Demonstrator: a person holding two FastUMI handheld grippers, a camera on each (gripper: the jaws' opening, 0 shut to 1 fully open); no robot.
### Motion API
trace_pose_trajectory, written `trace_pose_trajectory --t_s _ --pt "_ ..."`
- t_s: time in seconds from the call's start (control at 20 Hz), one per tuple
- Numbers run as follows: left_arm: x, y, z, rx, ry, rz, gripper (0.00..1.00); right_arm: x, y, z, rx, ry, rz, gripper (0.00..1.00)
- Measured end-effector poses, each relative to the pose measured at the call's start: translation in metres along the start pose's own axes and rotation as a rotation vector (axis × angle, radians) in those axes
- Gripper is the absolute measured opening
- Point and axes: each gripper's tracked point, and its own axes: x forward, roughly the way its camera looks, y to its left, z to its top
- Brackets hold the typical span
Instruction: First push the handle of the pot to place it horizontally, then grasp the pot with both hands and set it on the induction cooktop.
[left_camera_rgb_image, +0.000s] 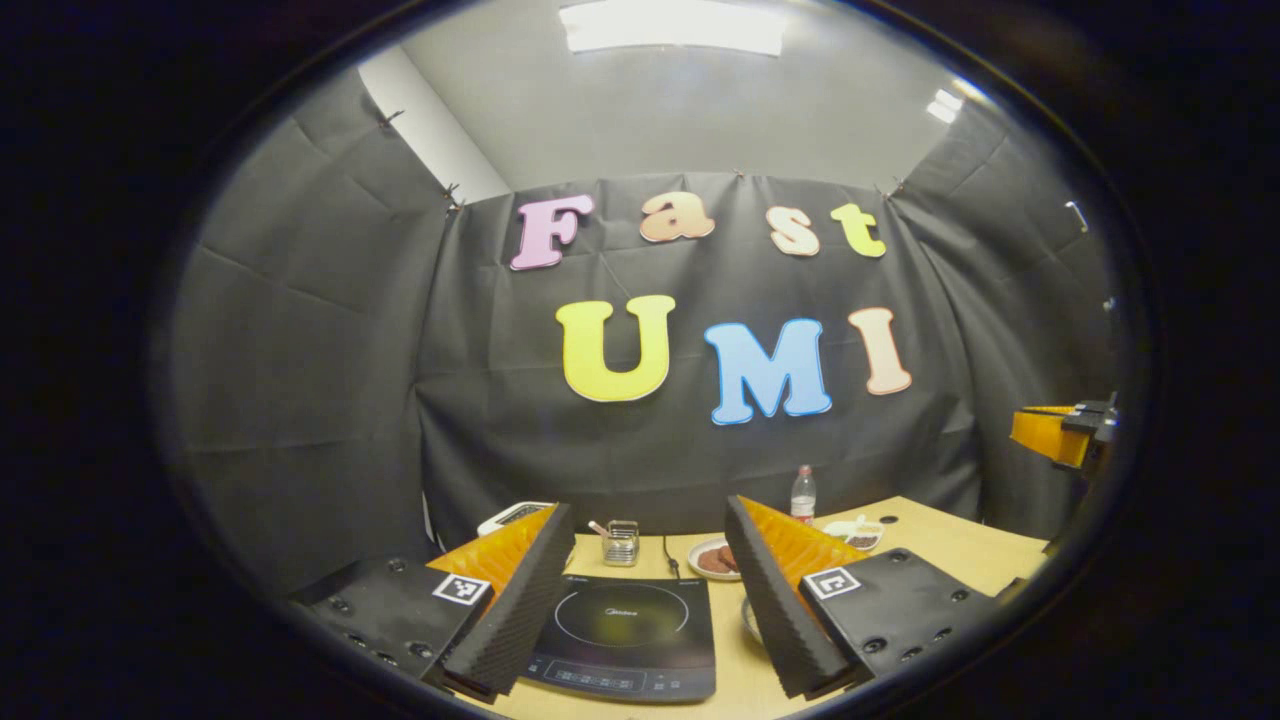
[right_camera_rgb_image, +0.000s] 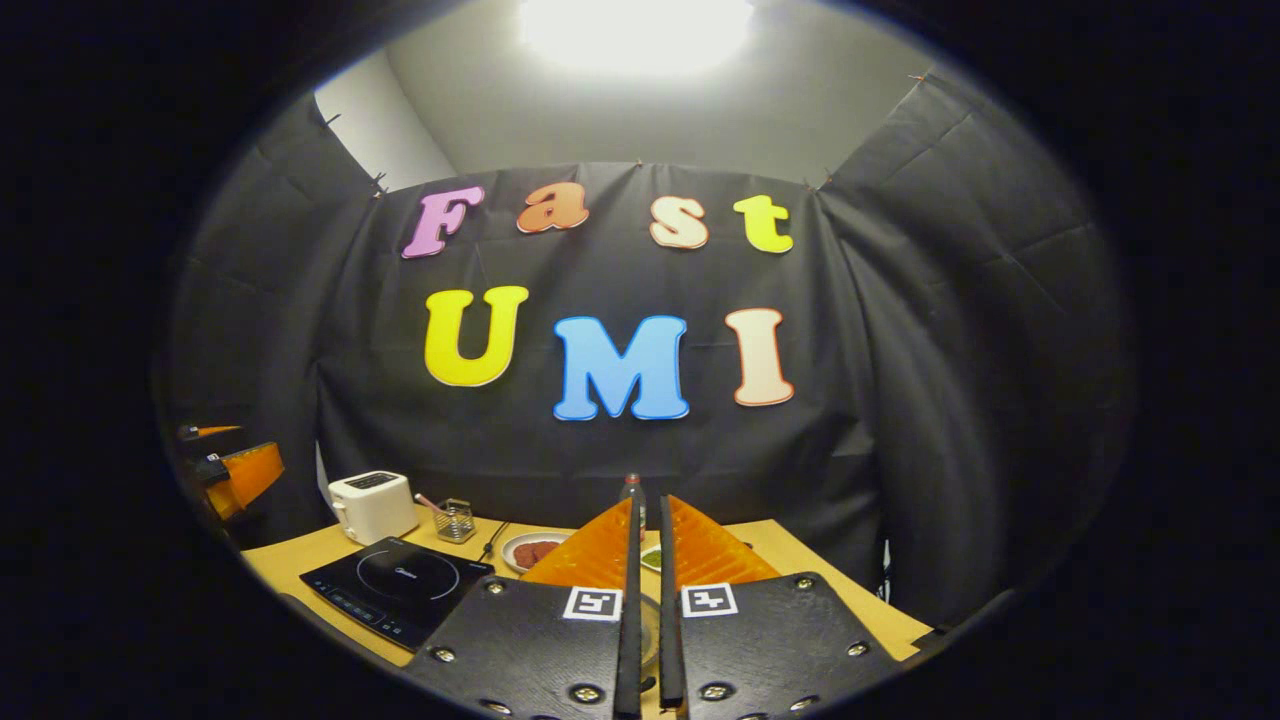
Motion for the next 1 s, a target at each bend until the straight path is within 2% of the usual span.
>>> trace_pose_trajectory --t_s 0.15,0.2,0.25,0.3,0.5,0.65,0.75,0.8,0.9,1.0 --pt "-0.001 0.016 -0.009 -0.007 0.015 0.007 0.98 0.004 0.021 -0.023 -0.026 0.073 0.083 0.07" --pt "-0.001 0.021 -0.009 -0.011 0.014 0.013 0.94 0.004 0.027 -0.029 -0.035 0.095 0.108 0.07" --pt "-0.003 0.024 -0.008 -0.014 0.011 0.015 0.98 0.005 0.031 -0.035 -0.046 0.114 0.124 0.07" --pt "-0.003 0.027 -0.007 -0.012 0.011 0.019 0.94 0.005 0.034 -0.042 -0.055 0.139 0.138 0.07" --pt "-0.002 0.037 -0.015 0.0 0.025 0.038 0.94 0.005 0.051 -0.073 -0.064 0.23 0.207 0.07" --pt "0.004 0.037 -0.022 -0.016 0.038 0.053 1.0 0.003 0.067 -0.102 -0.079 0.312 0.291 0.07" --pt "0.009 0.038 -0.025 -0.021 0.044 0.068 1.0 0.001 0.074 -0.12 -0.095 0.367 0.34 0.07" --pt "0.012 0.037 -0.026 -0.021 0.05 0.072 0.94 0.001 0.078 -0.128 -0.103 0.391 0.365 0.07" --pt "0.019 0.034 -0.029 -0.016 0.057 0.082 1.0 -0.001 0.084 -0.146 -0.116 0.441 0.413 0.07" --pt "0.022 0.033 -0.03 -0.009 0.06 0.096 1.0 -0.002 0.086 -0.164 -0.136 0.489 0.446 0.07"
